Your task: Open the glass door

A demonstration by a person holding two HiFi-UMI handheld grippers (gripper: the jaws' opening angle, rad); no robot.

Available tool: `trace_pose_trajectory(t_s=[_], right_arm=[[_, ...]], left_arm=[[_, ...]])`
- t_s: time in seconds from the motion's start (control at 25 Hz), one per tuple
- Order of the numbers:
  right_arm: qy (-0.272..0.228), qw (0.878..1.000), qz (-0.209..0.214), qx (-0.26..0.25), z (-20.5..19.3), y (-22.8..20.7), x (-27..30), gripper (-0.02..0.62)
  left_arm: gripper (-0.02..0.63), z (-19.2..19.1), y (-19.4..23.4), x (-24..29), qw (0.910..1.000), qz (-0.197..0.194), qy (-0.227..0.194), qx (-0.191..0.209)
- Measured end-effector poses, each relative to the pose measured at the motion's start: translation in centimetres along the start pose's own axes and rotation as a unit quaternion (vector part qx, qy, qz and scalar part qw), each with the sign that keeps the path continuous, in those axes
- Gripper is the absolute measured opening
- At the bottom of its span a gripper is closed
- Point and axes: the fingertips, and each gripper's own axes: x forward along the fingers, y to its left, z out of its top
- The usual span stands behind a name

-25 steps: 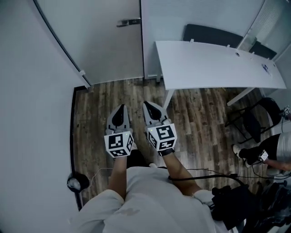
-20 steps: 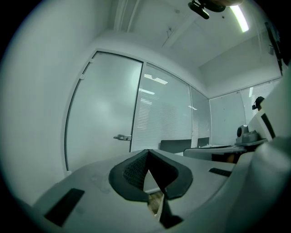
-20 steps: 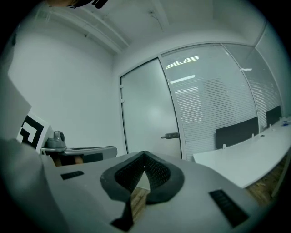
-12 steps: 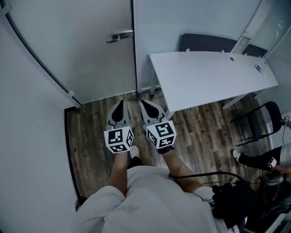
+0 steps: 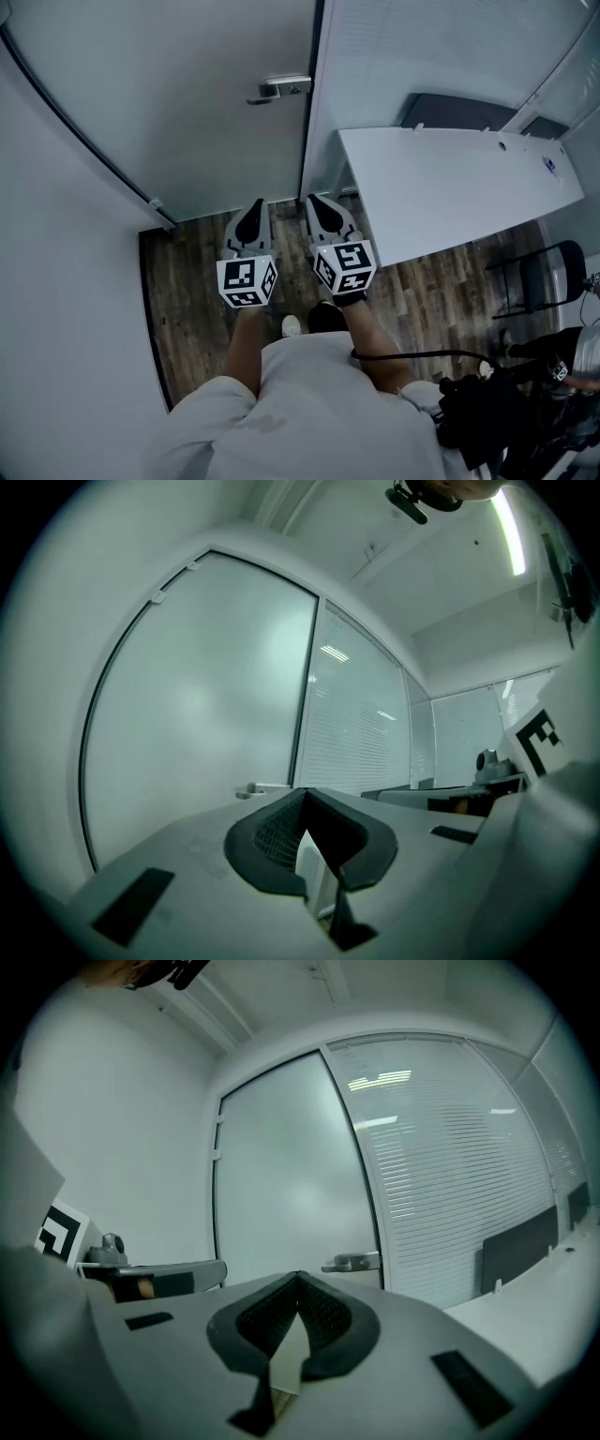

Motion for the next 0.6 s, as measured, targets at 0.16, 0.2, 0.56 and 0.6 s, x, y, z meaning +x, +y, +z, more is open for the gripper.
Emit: trace_pose_trajectory(t_s=[0.16, 0.2, 0.56, 0.6], right_arm=[[0.0, 1.0, 0.005, 0.004, -0.2, -1.6, 4.1, 0.0], [-0.002, 1.0, 0.005, 0.005, -0.2, -2.2, 5.2, 0.0], [-0.04, 0.998, 0.039, -0.011, 4.8, -9.3, 16.2, 0.0], [-0.046, 0.998, 0.043, -0.013, 5.6, -10.0, 17.4, 0.0]], left_arm=[[0.002, -0.8, 2.5, 4.1, 0.9999, 0.005, 0.014, -0.003], [0.002, -0.8, 3.0, 5.2, 0.9999, 0.006, 0.015, -0.001], [0.002, 2.3, 5.4, 18.1, 0.999, 0.014, -0.006, 0.041], [0.002, 2.8, 5.8, 19.5, 0.9988, 0.016, -0.009, 0.046]])
